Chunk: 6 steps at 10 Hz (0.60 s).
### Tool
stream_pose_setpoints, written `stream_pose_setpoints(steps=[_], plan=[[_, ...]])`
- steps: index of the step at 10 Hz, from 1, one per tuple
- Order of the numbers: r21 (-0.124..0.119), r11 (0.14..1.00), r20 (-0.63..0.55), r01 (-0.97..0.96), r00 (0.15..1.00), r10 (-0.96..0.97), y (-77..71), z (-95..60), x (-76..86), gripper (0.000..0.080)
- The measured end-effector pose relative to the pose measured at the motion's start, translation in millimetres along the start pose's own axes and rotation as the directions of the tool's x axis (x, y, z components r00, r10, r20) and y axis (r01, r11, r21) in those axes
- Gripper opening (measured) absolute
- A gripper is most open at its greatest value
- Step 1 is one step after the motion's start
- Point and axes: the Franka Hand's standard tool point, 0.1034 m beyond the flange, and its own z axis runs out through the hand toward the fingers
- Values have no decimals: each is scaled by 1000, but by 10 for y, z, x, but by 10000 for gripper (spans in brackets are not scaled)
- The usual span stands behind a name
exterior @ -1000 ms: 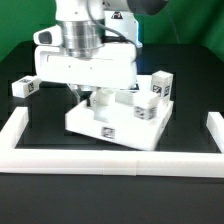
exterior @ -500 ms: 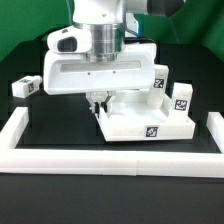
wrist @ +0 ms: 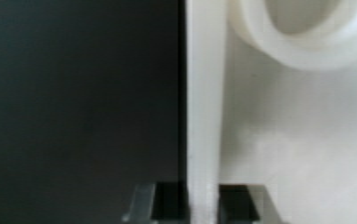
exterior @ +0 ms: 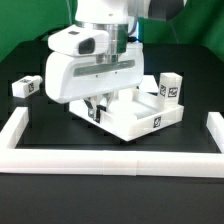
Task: Assemble square table
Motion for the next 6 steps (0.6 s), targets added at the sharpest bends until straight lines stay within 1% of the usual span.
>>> stream_pose_setpoints(steps=[1, 2, 3, 4, 5, 6], plan=[[-14, 998, 6, 67, 998, -67, -36, 13, 169, 61], [-20, 997, -2, 72, 997, -72, -95, 8, 292, 62], [-53, 994, -21, 97, 995, -98, -91, -5, 328, 62], [-51, 987, -12, 152, 988, -152, -72, -1, 298, 64], [-56, 976, -4, 211, 977, -212, -55, -6, 289, 65], [-70, 962, -1, 265, 964, -266, -53, -17, 327, 65]])
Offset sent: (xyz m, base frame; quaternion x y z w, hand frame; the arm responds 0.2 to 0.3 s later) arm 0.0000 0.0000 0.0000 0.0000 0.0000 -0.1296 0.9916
